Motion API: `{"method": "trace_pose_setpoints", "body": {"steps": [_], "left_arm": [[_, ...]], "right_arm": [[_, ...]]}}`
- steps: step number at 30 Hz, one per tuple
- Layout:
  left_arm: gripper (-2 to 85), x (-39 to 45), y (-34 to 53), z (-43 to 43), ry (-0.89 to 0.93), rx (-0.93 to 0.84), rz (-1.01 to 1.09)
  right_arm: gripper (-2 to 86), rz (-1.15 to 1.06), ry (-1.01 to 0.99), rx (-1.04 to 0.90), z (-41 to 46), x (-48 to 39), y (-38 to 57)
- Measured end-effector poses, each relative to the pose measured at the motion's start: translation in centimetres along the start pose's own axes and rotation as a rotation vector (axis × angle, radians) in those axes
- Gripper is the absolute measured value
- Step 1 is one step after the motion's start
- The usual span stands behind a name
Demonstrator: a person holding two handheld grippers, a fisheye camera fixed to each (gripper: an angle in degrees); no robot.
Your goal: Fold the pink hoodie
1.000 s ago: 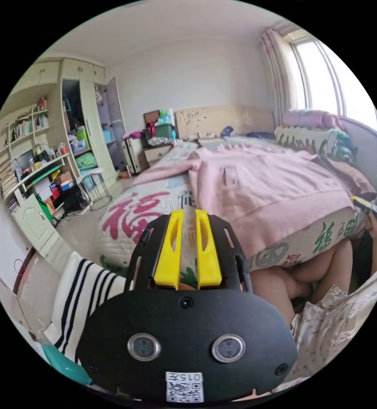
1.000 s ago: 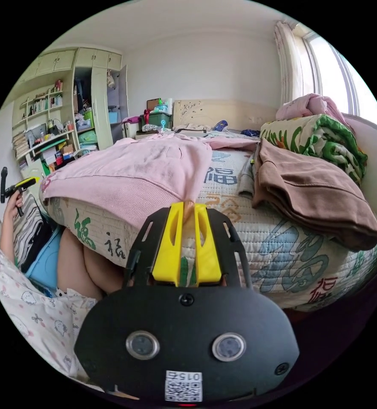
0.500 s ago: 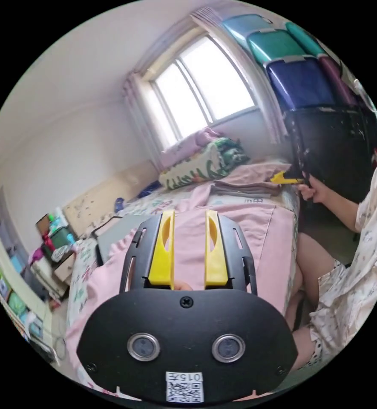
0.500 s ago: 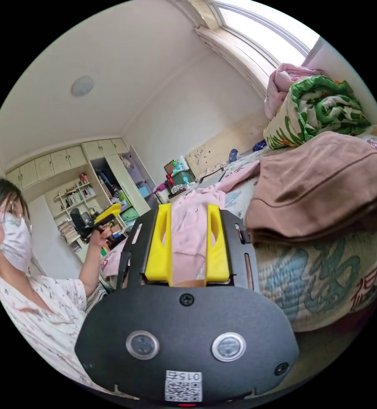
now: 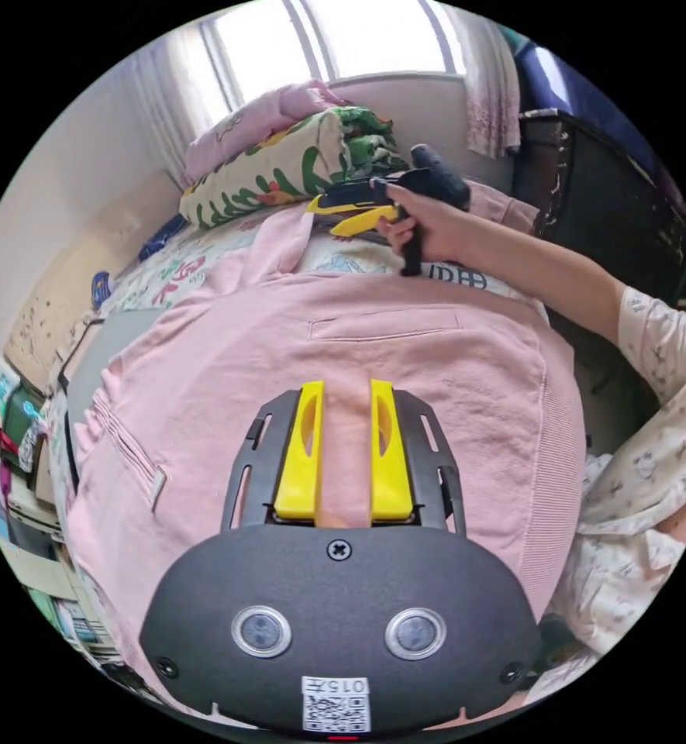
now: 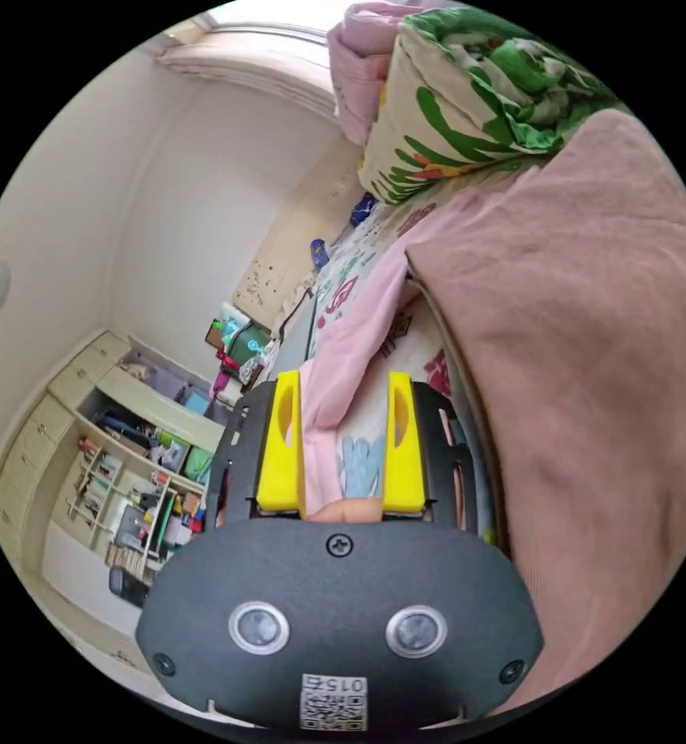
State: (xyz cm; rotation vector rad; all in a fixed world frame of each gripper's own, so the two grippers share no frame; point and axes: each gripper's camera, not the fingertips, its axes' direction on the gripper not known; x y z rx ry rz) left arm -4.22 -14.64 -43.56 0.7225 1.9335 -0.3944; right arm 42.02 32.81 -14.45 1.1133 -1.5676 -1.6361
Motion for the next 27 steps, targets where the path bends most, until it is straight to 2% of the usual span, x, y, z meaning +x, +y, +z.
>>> {"method": "trace_pose_setpoints", "body": {"steps": [3,8,12,18,21,24,27], "left_arm": [[9.6,-0.2,-0.8,0.0,0.022,-0.008,-0.031],[9.8,0.3,-2.7,0.5,0.056,-0.009,-0.049],[9.7,1.5,-4.0,1.0,0.052,-0.007,-0.046],[9.4,4.5,-6.1,2.1,0.025,0.001,-0.029],[9.9,5.8,-7.1,2.9,0.024,0.005,-0.042],[10.1,6.4,-7.7,3.0,-0.043,0.046,-0.085],[9.3,6.2,-7.4,1.6,-0.212,0.163,-0.219]], "right_arm": [[14.8,0.107,0.038,0.035,4.6,0.9,-4.6],[6.9,0.155,0.109,0.102,9.2,0.5,-6.8],[1.6,0.12,0.07,0.14,9.3,-0.6,-4.5],[0.4,0.007,-0.049,0.223,8.4,-2.1,1.9],[0.5,-0.158,-0.197,0.241,7.5,-5.0,6.4],[0.6,-0.429,-0.278,0.114,8.4,-11.4,12.2],[0.7,-0.788,-0.325,-0.118,11.1,-19.5,21.5]]}}
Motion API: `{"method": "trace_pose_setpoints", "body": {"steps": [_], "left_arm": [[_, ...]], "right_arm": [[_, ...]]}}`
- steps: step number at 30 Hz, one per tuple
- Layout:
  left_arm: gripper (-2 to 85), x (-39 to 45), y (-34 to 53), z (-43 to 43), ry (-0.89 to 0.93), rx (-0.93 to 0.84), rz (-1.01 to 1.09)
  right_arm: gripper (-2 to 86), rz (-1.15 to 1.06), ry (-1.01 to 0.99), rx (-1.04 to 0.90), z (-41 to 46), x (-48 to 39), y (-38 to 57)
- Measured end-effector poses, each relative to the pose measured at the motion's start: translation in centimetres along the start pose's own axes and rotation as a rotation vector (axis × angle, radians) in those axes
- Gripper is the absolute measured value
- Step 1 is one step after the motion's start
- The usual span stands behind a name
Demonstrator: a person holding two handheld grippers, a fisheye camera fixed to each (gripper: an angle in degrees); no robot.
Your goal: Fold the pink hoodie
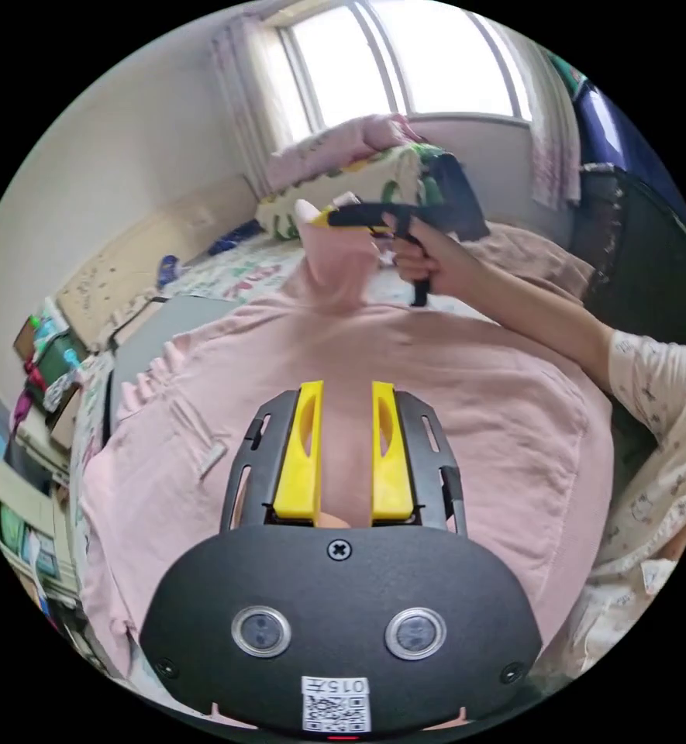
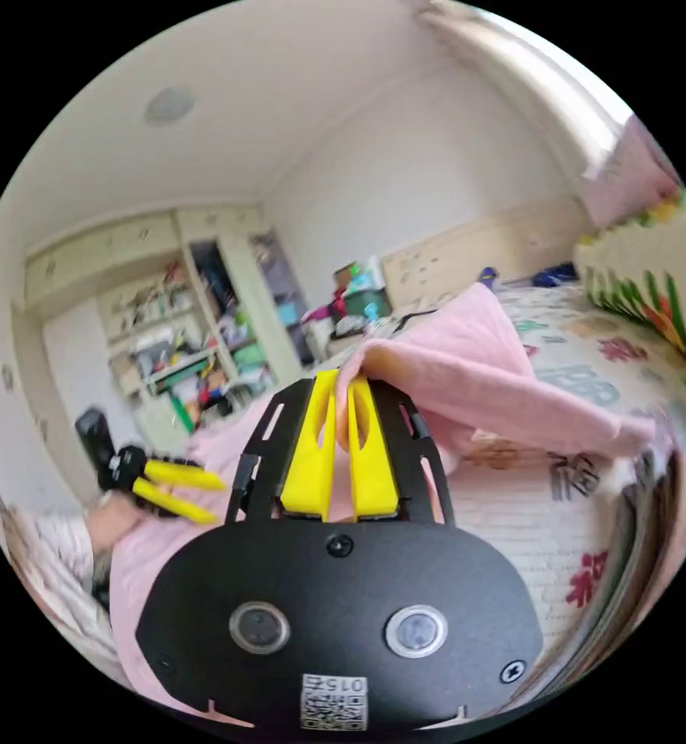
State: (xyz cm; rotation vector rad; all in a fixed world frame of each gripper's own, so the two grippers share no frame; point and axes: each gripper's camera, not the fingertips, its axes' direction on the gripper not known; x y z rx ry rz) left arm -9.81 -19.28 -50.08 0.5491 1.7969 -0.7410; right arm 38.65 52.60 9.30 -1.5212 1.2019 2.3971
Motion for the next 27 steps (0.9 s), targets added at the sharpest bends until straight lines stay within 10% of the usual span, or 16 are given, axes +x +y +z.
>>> {"method": "trace_pose_setpoints", "body": {"steps": [8,21,27], "left_arm": [[8.0,4.5,-0.6,0.0,-0.23,0.132,-0.054],[0.7,15.1,-7.0,9.3,-0.511,-0.21,0.262],[-0.1,13.1,-9.3,6.5,-0.415,-0.206,0.2]], "right_arm": [[2.0,-0.647,0.066,-0.706,17.6,-19.9,14.2],[8.5,-0.821,-0.164,-0.625,12.1,-18.6,14.8],[8.6,-0.169,0.187,-0.174,7.0,-3.3,6.3]]}}
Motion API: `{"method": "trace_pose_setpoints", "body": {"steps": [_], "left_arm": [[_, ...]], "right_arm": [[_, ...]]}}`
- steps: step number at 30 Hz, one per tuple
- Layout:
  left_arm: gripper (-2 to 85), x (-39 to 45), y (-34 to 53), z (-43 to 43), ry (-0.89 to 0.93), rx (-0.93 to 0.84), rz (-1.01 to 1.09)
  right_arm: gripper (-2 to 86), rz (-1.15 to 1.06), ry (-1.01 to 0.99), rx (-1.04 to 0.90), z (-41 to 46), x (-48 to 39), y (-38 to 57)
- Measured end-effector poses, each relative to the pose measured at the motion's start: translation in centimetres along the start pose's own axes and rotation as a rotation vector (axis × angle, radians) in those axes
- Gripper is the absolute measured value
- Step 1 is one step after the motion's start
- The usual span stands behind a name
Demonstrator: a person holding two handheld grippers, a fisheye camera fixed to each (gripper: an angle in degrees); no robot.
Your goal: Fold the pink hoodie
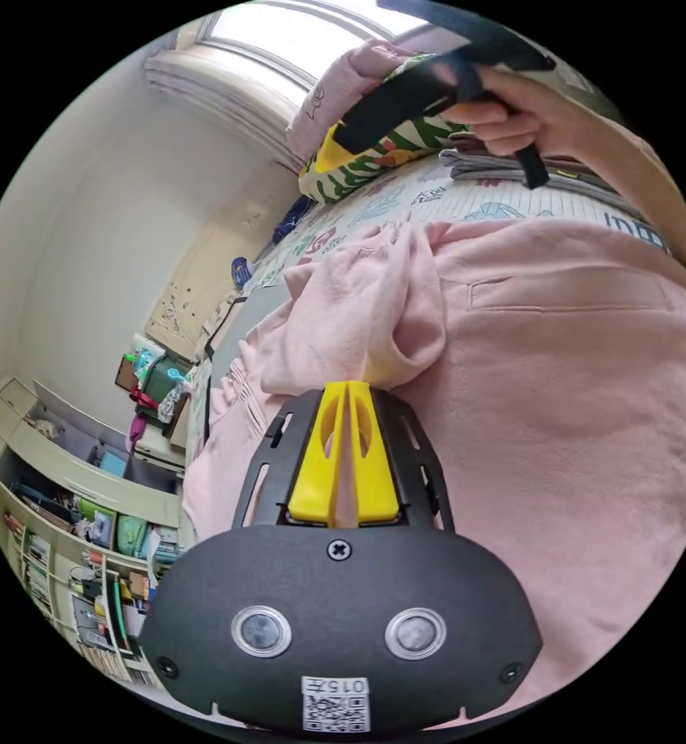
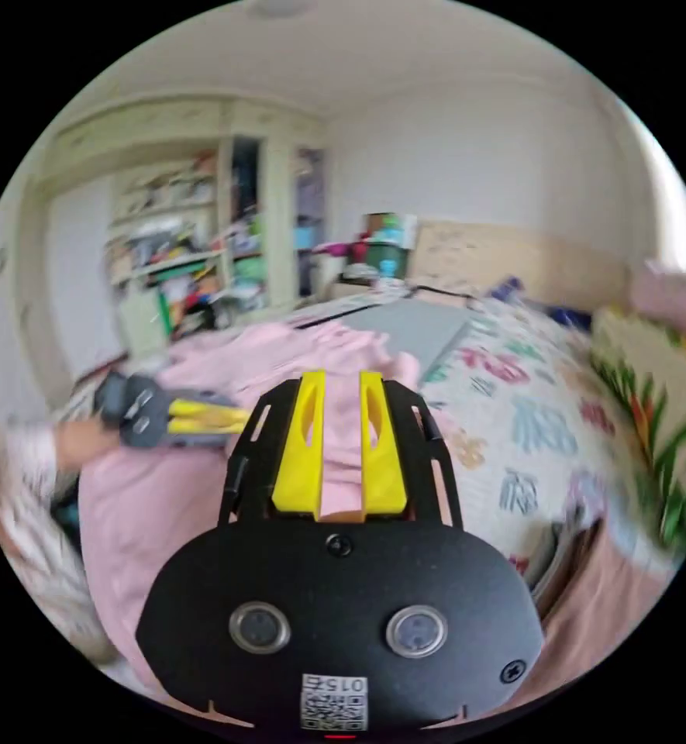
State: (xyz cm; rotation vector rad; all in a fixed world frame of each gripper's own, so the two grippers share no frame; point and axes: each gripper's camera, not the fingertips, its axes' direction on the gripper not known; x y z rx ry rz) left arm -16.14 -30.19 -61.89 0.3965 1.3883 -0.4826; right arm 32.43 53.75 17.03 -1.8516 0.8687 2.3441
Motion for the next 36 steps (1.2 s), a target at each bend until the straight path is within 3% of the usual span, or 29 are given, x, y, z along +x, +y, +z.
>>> {"method": "trace_pose_setpoints", "body": {"steps": [2,7,15,21,26,28,31,36], "left_arm": [[-0.1,-1.9,-0.4,-0.8,0.043,0.001,-0.021],[0.0,-6.7,-0.5,-2.4,0.131,0.007,-0.07],[2.1,-19.7,2.8,-5.4,0.359,0.082,-0.297],[6.5,-33.9,12.5,-6.9,0.715,0.379,-0.681],[14.9,-40.6,15.6,-3.1,1.23,0.464,-0.84],[15.8,-41.7,16.1,-2.6,1.33,0.503,-0.868],[16.6,-43.5,16.2,-3.3,1.303,0.456,-0.861],[14.6,-46.1,17.4,-4.2,1.314,0.477,-0.879]], "right_arm": [[10.9,0.429,0.142,-0.101,3.0,9.3,0.9],[14.4,0.821,-0.18,-0.169,6.6,20.3,4.8],[4.2,0.866,-0.298,-0.126,6.8,23.6,7.4],[3.4,0.535,-0.444,0.179,-1.1,16.1,6.6],[3.9,0.013,-0.499,-0.018,1.1,-0.1,7.7],[4.0,-0.107,-0.492,-0.109,3.0,-4.4,9.8],[4.0,-0.203,-0.403,-0.213,5.2,-8.4,12.9],[4.0,-0.244,-0.418,-0.182,5.0,-8.9,17.6]]}}
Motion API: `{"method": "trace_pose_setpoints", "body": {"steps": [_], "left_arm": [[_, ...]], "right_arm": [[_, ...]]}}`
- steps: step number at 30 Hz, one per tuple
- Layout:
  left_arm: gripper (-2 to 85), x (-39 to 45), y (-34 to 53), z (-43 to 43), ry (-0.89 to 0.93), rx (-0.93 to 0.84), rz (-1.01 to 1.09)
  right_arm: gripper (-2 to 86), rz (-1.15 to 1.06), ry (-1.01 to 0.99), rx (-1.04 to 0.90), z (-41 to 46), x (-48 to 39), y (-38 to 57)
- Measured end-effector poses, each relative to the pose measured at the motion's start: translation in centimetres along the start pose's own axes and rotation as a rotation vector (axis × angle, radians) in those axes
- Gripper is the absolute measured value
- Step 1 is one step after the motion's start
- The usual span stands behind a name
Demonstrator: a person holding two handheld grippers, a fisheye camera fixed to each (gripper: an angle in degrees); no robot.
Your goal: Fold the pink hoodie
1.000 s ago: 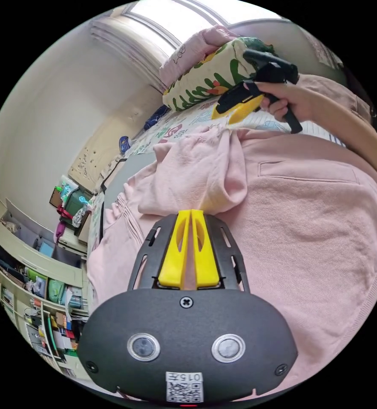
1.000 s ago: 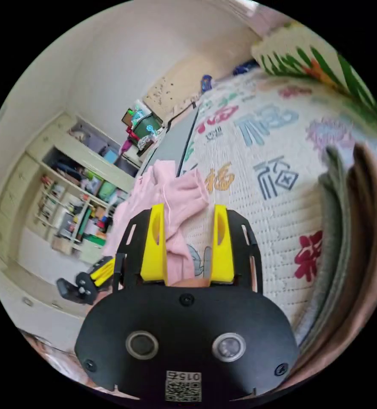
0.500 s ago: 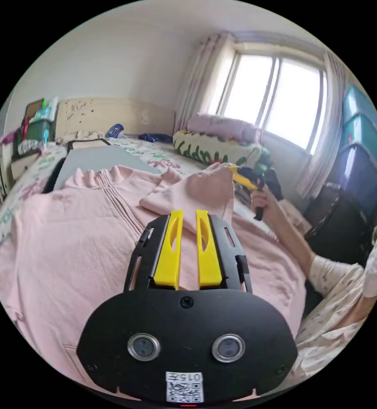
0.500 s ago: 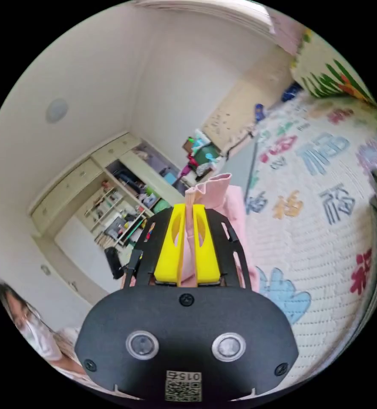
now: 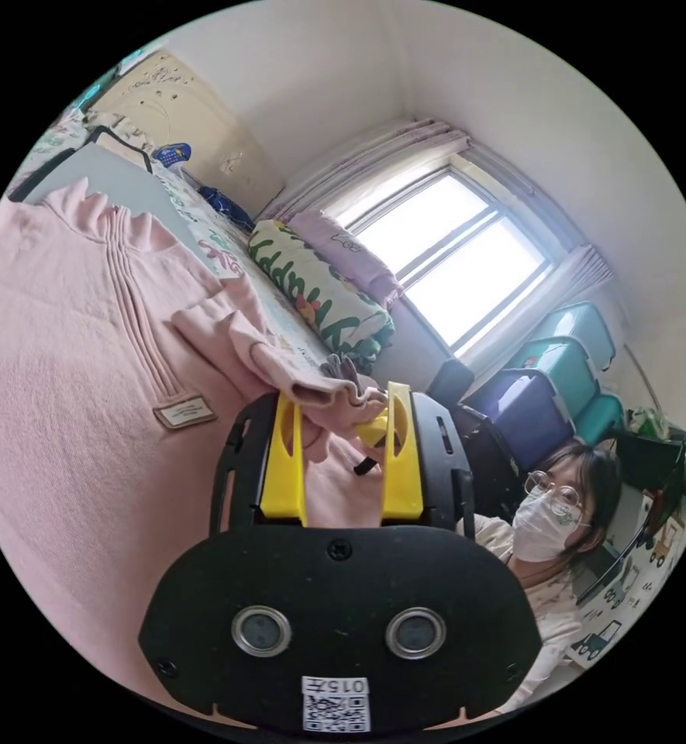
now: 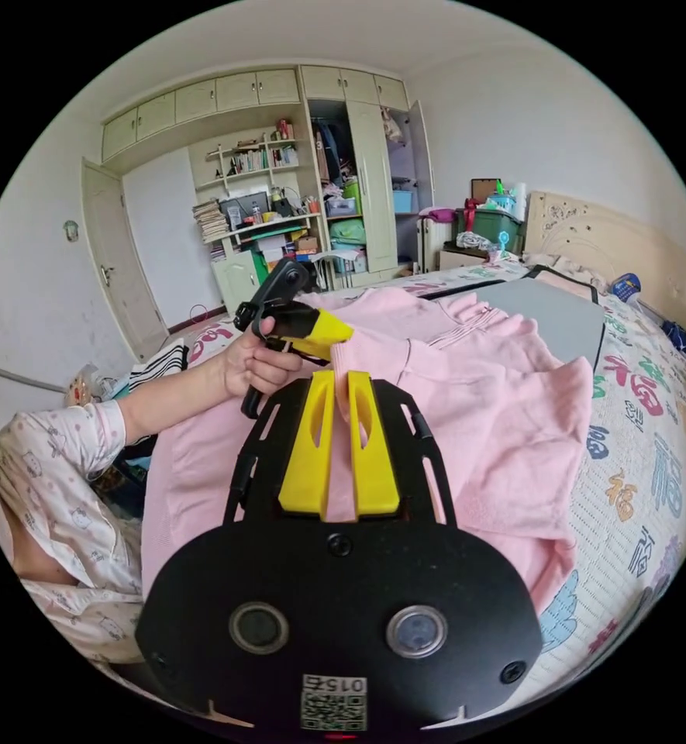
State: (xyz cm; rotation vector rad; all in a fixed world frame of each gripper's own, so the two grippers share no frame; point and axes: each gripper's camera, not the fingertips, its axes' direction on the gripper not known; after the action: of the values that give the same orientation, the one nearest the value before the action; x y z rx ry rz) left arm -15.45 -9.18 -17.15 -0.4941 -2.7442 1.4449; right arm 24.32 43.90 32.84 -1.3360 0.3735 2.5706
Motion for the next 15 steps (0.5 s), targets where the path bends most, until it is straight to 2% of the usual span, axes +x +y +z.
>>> {"method": "trace_pose_setpoints", "body": {"steps": [6,9,11,13,15], "left_arm": [[10.1,0.0,-0.6,-1.9,0.0,-0.01,-0.039],[2.6,1.1,-0.1,-2.4,-0.094,-0.011,-0.009],[1.5,3.1,-0.1,-2.7,-0.166,-0.012,0.035],[1.0,5.2,0.4,-3.5,-0.186,0.06,0.063],[0.6,7.4,0.9,-4.5,-0.158,0.122,0.081]], "right_arm": [[4.5,-0.059,0.02,-0.032,2.8,-1.5,4.2],[6.1,-0.109,0.01,-0.015,2.9,-1.5,6.1],[7.9,-0.089,0.078,0.12,-0.4,0.9,8.3],[8.0,-0.031,0.142,0.196,-3.1,3.9,10.4],[9.2,-0.033,0.235,0.164,-4.7,6.4,12.6]]}}
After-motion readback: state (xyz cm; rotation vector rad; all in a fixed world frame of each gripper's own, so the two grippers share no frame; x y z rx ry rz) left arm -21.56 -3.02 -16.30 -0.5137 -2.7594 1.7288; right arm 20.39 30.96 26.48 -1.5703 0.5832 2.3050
